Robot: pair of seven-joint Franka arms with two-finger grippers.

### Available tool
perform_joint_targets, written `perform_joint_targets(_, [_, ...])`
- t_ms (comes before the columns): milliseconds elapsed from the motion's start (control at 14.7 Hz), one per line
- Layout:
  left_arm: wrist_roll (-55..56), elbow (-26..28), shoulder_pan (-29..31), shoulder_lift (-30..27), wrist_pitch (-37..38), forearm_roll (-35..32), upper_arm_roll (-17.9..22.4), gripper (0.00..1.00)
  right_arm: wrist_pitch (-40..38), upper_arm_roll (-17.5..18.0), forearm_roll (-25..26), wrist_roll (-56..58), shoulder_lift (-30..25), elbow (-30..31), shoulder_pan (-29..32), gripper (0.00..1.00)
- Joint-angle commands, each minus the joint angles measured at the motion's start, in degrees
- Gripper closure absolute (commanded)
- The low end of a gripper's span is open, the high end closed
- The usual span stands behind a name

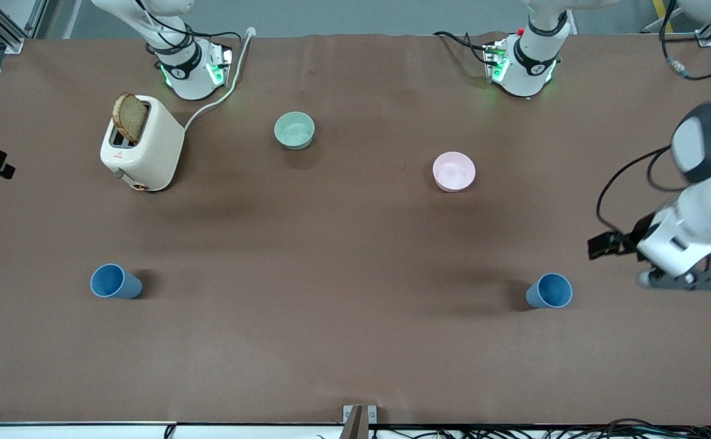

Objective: Stack blue cups with both arms
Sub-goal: 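Reach both grippers down to the blue cups and grasp them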

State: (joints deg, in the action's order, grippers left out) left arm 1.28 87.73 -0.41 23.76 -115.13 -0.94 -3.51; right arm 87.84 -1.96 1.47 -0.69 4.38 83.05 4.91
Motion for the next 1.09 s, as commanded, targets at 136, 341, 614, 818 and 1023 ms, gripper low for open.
perform_joint_targets(136, [0.5,1.0,-0.4,8.8,-11.0,-1.3,0.2,0.00,21.5,0.4,0.6,-1.6,3.5,15.4,-0.3,0.00])
perform_joint_targets(341, [-0.2,1.3,0.5,13.3,-14.8,-1.7,0.1,0.00,31.1,0.3,0.8,2.3,11.1,17.6,0.0,0.00])
perform_joint_targets(614, [0.7,1.4,0.0,15.1,-14.9,-1.6,0.1,0.63,41.6,0.3,0.7,7.5,19.9,17.7,2.4,0.00])
perform_joint_targets(818, [0.6,1.3,0.0,15.3,-14.9,-1.6,0.0,1.00,45.1,0.3,0.8,7.6,23.3,17.6,2.7,0.00])
perform_joint_targets(1023, [0.7,0.9,-0.5,14.3,-14.9,-1.5,-0.5,1.00,45.7,0.2,1.1,7.9,24.8,17.7,3.3,0.02])
